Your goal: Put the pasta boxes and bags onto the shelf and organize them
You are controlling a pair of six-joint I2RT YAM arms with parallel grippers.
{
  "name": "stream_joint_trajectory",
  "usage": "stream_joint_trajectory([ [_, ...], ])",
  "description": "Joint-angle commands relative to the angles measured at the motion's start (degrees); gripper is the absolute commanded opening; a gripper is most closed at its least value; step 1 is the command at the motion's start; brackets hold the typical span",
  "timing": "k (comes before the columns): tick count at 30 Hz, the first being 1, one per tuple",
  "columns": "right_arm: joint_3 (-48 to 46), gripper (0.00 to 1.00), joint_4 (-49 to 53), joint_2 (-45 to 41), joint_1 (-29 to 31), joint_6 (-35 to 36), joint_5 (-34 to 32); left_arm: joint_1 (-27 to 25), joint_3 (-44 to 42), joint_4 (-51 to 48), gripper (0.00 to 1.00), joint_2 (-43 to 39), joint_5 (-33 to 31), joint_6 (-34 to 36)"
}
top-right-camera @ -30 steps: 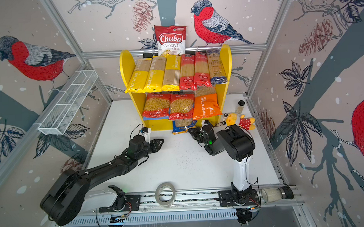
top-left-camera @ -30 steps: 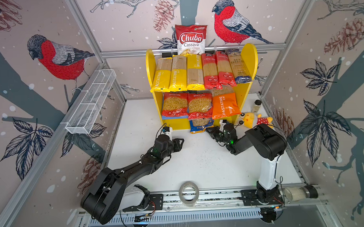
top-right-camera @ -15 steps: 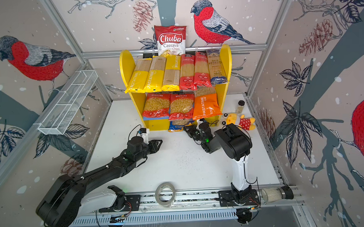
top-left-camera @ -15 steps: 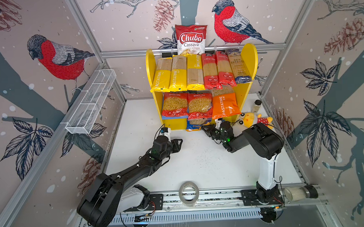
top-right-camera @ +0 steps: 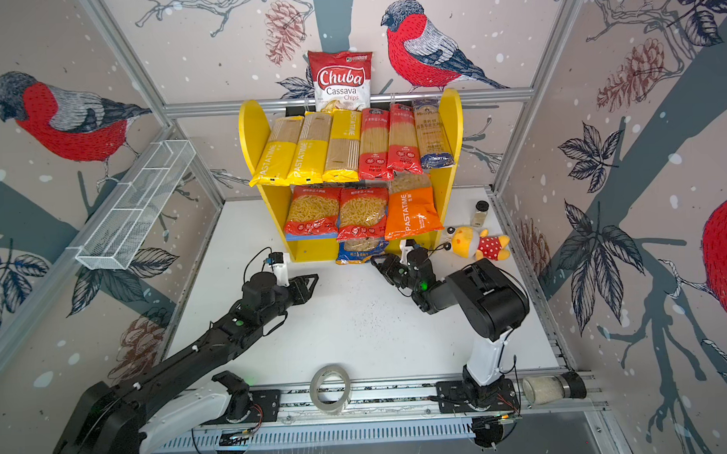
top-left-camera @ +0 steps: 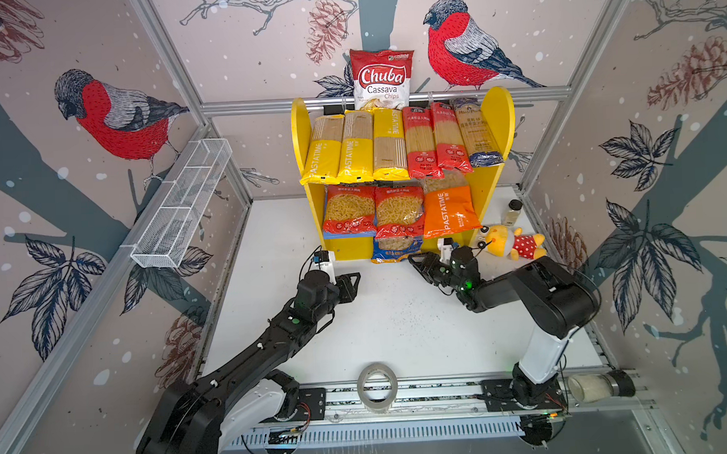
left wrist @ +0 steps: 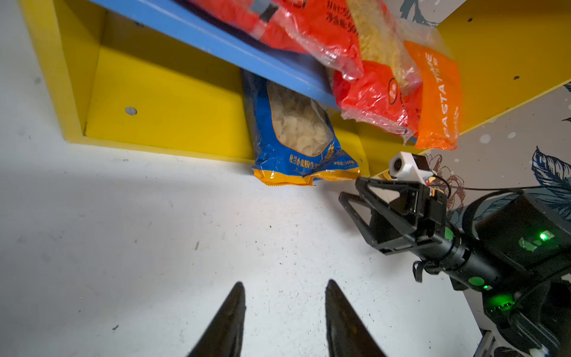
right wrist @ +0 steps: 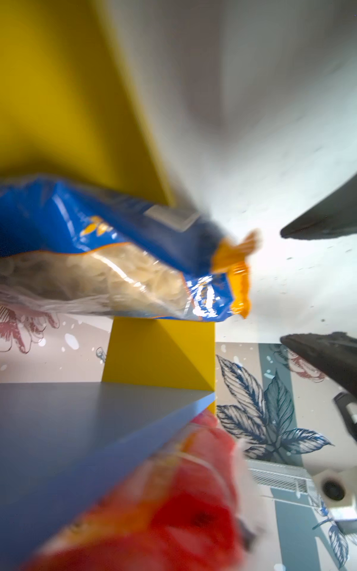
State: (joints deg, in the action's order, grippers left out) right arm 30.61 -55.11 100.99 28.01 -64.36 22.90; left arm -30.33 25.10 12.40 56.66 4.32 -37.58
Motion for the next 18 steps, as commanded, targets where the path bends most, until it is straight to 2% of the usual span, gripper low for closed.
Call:
stream_joint_trajectory([
  [1,-3.9,0.5,5.5,-5.21,-1.21,4.79,1.01,0.02,1.32,-5.02,0.46,-3.12,-3.04,3.16],
  [7,-7.56,0.47,25.13,-19.77,-1.46,16.69,-3.87,0.05,0.4,-8.92,0.55,-10.94,-9.32,6.8],
  [11,-7.66,0.45,37.03,-29.72,-1.51,24.12,-12.29,0.01,0.25,-9.94,0.6,-14.64,-13.74,8.93],
  [15,-6.97,0.45,44.18,-40.13,-3.0,28.75,-19.85,-0.08,0.31,-10.72,0.63,-17.87,-19.31,10.92],
  [18,-5.48,0.49,46.76,-45.17,-5.94,31.31,-24.17,-0.13,-0.85,-9.53,0.64,-20.52,-26.57,12.84],
])
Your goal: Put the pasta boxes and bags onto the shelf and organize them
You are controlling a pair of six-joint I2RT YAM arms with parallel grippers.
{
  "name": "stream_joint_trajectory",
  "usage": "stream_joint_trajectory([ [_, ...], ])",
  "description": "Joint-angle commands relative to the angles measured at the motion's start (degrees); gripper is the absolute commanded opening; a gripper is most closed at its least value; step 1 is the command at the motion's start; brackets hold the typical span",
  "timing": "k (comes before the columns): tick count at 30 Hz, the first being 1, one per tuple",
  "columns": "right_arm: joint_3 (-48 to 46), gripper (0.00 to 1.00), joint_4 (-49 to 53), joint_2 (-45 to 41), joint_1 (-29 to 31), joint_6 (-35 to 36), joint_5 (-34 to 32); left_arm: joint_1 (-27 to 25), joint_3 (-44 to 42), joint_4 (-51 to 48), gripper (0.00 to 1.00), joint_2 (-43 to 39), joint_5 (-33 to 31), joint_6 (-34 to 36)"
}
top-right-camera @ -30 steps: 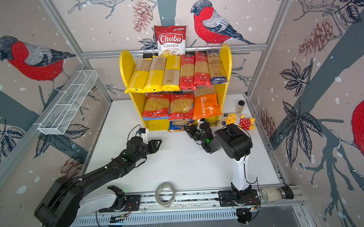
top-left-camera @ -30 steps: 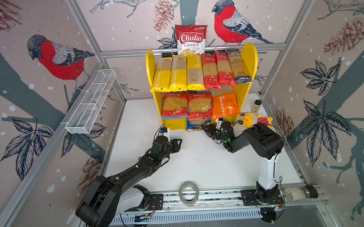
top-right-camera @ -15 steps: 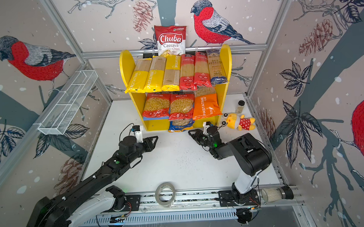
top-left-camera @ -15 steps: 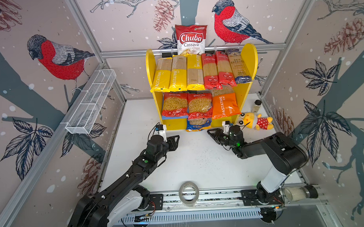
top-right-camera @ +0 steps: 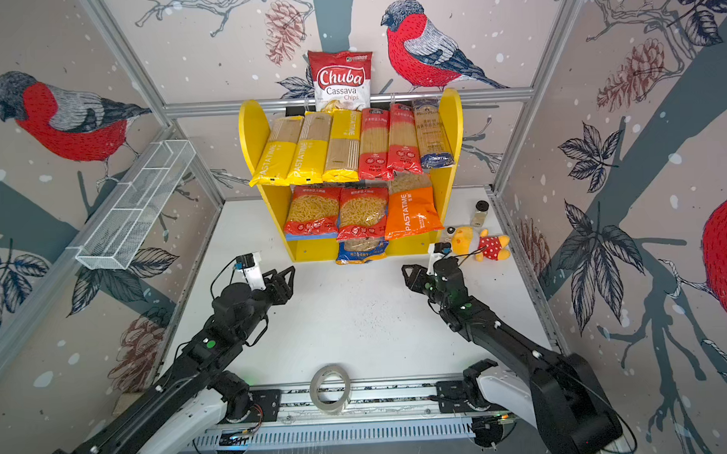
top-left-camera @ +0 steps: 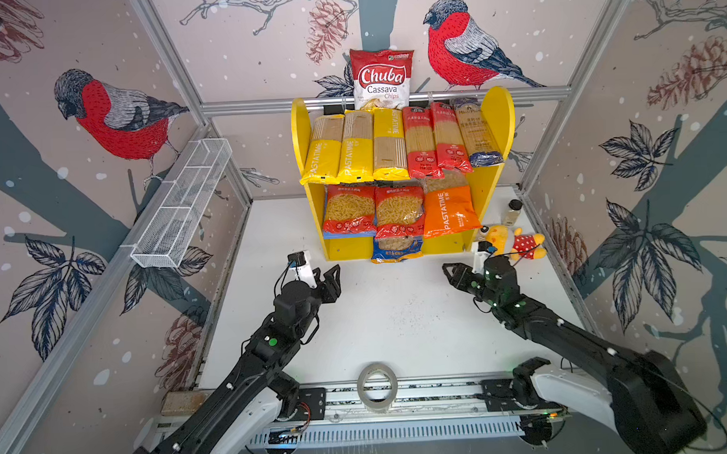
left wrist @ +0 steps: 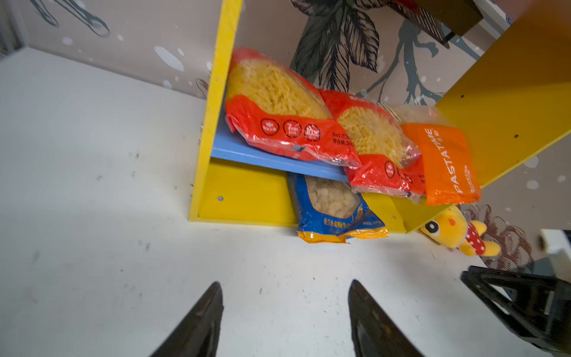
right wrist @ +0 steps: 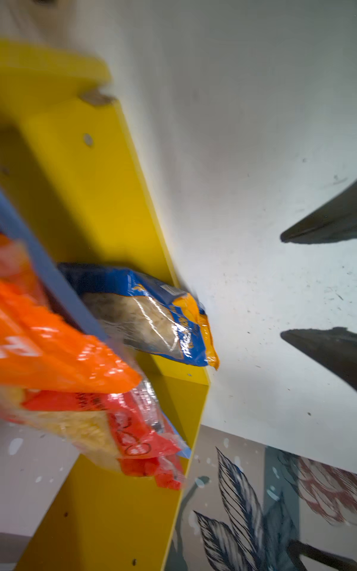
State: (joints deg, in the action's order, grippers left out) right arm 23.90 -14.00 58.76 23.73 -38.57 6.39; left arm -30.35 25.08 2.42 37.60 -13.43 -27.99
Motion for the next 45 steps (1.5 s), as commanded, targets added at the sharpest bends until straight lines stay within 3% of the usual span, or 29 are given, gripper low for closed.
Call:
stream_joint_trajectory([
  [1,1.68,0.51,5.98,-4.02,-2.76,6.37,-9.34,-0.04,-1.56,1.22,0.64,-2.05,-11.81,4.16],
  [4,1.75,0.6,4.39,-6.98,-6.95,7.63,-20.35,-0.07,-4.0,6.5,0.66,-2.46,-22.09,8.05],
  [6,-2.79,0.71,-5.77,-7.95,-9.41,10.0,-28.0,-0.06,-6.99,14.67,0.68,-1.44,-27.93,12.82],
  [8,-6.62,0.75,-15.22,-6.87,-11.59,12.27,-31.81,0.0,-10.41,24.26,0.7,0.71,-33.35,17.71],
  [10,-4.53,0.76,-11.97,-5.25,-14.27,12.85,-34.02,0.48,-15.22,37.74,0.75,4.56,-40.42,23.43],
  [13,-3.23,0.77,-9.58,-3.39,-17.67,13.21,-40.0,3.01,-19.35,48.21,0.79,9.86,-44.66,27.39],
  [16,-7.22,0.76,-14.96,-4.78,-21.03,12.53,-42.18,7.04,-21.85,52.84,0.8,13.96,-43.74,25.37],
  [21,-12.43,0.76,-28.08,-0.91,-22.76,16.09,-43.48,14.04,-22.91,59.31,0.81,23.63,-31.8,18.06],
  [26,-14.92,0.76,-37.82,5.57,-23.54,19.05,-40.06,17.13,-22.97,74.79,0.83,34.28,-25.04,21.13],
  [30,-15.18,0.76,-43.03,10.28,-25.39,18.5,-34.94,19.7,-18.8,68.76,0.84,35.64,-21.32,23.52],
  [39,-13.43,0.75,-43.56,12.78,-27.74,19.72,-29.24,23.05,-21.39,87.57,0.84,46.42,-19.25,26.04],
  [45,-12.84,0.74,-43.9,14.53,-28.63,20.3,-26.79,23.05,-20.95,87.24,0.84,47.25,-19.1,26.05],
])
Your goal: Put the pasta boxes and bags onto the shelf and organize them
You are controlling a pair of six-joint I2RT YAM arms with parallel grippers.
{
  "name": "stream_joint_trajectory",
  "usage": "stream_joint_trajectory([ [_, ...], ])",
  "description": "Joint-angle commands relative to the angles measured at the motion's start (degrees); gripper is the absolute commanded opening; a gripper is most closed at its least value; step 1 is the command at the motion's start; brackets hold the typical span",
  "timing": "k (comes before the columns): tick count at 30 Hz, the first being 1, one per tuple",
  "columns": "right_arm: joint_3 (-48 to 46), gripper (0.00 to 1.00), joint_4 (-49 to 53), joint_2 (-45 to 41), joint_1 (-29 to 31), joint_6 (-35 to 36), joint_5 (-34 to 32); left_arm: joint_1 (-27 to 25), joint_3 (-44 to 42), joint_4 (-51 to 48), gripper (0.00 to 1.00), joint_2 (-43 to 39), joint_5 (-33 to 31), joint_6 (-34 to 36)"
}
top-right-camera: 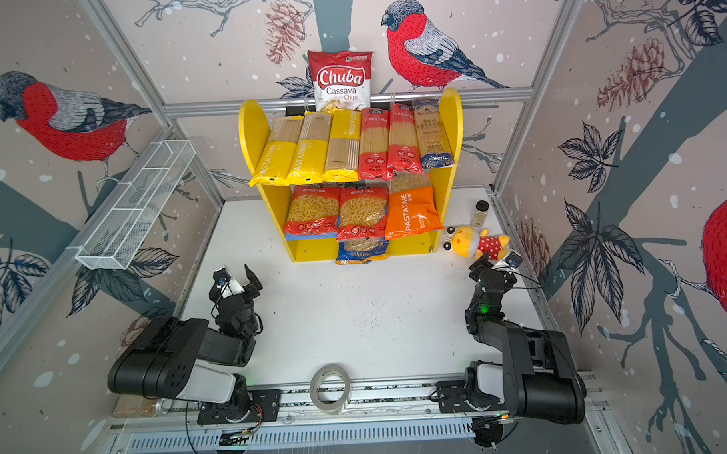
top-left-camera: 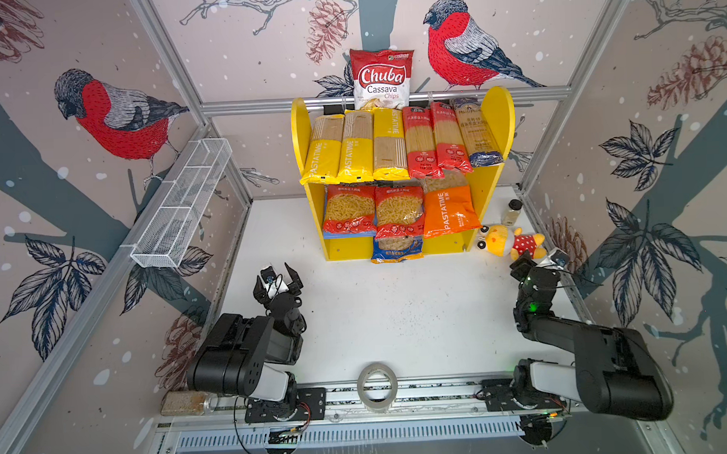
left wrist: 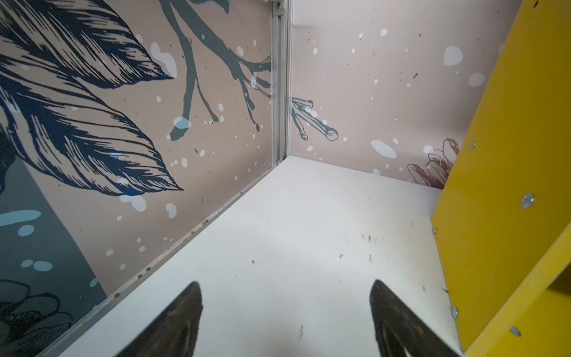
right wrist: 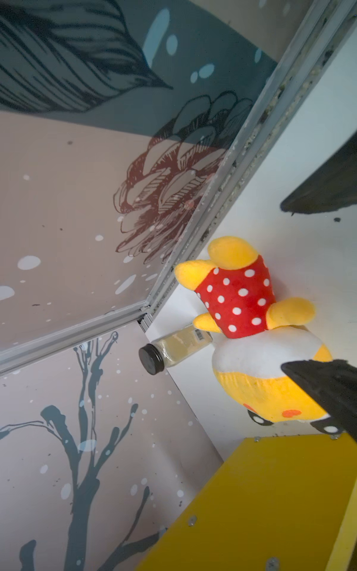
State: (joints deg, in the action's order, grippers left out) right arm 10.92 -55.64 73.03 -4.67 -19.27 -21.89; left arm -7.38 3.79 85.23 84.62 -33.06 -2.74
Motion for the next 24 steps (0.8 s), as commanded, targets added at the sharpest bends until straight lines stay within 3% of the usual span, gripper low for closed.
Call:
stream_joint_trajectory([
  [1,-0.26,0.74,-3.14,0.18,-0.29,1.07,1.03,0.08,0.35,4.38,0.84,0.21,0.47,0.85],
  [5,-2.86,0.75,-10.64,2.67,-0.27,0.64,-1.42,0.08,2.15,0.93,0.84,0.15,0.45,0.81],
  [10,-1.36,0.76,-8.77,3.34,0.32,1.81,-0.34,0.08,3.07,-0.77,0.84,0.28,1.26,0.81],
  [14,0.28,0.78,-7.39,4.51,0.95,2.98,0.12,0.26,6.24,-5.46,0.84,1.99,5.52,2.08],
  [17,0.18,0.79,-8.98,5.23,1.98,5.08,1.53,0.4,6.22,-2.26,0.85,5.42,5.99,2.3],
  [18,-0.33,0.79,-10.6,5.72,2.83,6.31,1.8,0.35,5.88,0.22,0.87,6.36,6.08,3.1],
  [20,-0.99,0.79,-14.71,8.71,4.84,9.95,4.5,0.58,7.08,-5.2,0.87,4.75,6.54,1.85],
  [22,-1.68,0.82,-27.64,16.54,6.88,13.57,2.15,0.7,7.62,-4.17,0.88,5.85,6.99,2.61],
  [23,0.87,0.82,-17.57,13.65,8.15,12.51,-0.46,0.7,7.79,-4.56,0.92,5.69,7.13,2.66],
  [24,2.07,0.89,-13.01,12.55,7.76,11.7,0.23,0.7,7.9,-5.72,0.99,5.39,7.13,2.15],
])
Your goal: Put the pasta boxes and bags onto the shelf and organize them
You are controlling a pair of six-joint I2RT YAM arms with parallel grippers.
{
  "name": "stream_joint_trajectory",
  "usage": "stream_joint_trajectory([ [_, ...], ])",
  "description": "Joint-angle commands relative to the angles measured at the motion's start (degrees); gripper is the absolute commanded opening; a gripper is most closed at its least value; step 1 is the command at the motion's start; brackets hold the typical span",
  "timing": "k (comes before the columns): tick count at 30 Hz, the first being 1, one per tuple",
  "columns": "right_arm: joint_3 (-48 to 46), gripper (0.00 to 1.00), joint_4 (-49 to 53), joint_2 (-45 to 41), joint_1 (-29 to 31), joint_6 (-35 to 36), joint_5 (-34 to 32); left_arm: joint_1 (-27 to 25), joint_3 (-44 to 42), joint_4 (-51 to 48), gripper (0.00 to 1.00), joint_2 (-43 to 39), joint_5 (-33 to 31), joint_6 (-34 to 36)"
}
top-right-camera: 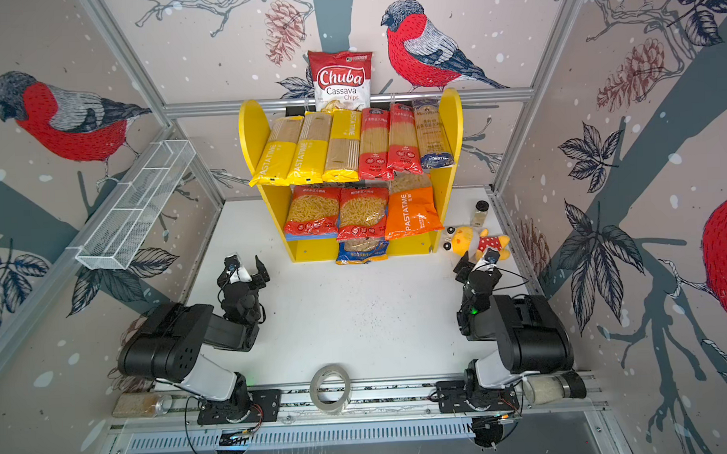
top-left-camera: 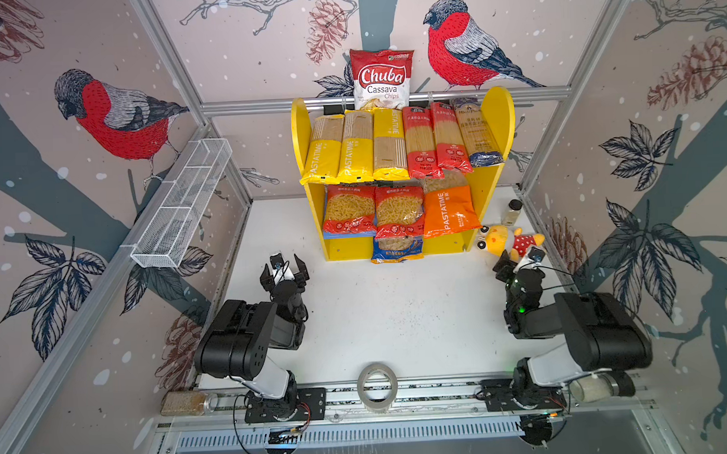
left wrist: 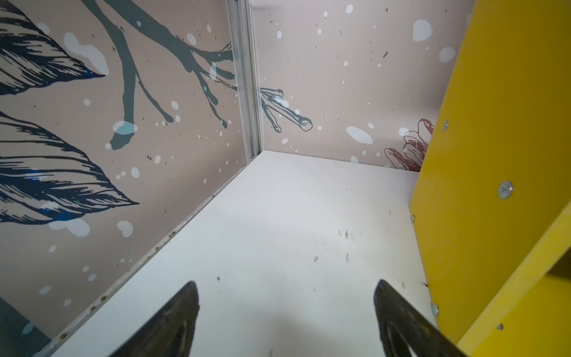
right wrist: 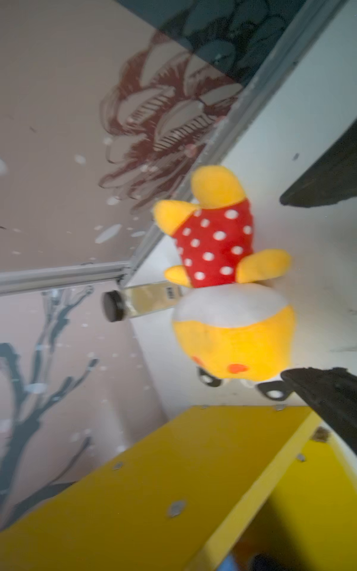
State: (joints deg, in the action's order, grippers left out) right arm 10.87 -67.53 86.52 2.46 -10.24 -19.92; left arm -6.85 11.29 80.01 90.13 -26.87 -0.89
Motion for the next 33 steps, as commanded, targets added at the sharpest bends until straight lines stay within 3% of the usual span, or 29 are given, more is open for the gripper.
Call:
stream_joint_trajectory([
  [1,0.03,1.0,-8.67,1.03,0.4,3.65,-1.54,0.25,0.41,0.01,0.99,0.22,0.99,0.58],
  [2,-0.89,0.99,-12.43,2.13,0.73,4.33,-1.99,0.26,0.57,0.19,0.99,0.31,1.0,0.68],
  [4,1.65,0.99,-2.95,-0.46,1.28,2.84,-3.48,0.35,0.74,-0.58,0.99,0.15,1.13,0.42],
  [7,0.91,0.99,-6.28,0.54,1.49,3.52,-4.01,1.06,1.18,-1.61,0.99,-0.04,1.88,-0.29],
  [9,1.66,0.99,-2.88,-0.53,1.2,2.91,-3.5,1.66,1.21,-2.27,0.99,-0.32,2.43,-0.96],
  [33,1.52,0.99,-3.49,-0.41,1.23,3.08,-3.6,1.67,1.11,-1.97,0.99,-0.37,2.51,-0.79],
])
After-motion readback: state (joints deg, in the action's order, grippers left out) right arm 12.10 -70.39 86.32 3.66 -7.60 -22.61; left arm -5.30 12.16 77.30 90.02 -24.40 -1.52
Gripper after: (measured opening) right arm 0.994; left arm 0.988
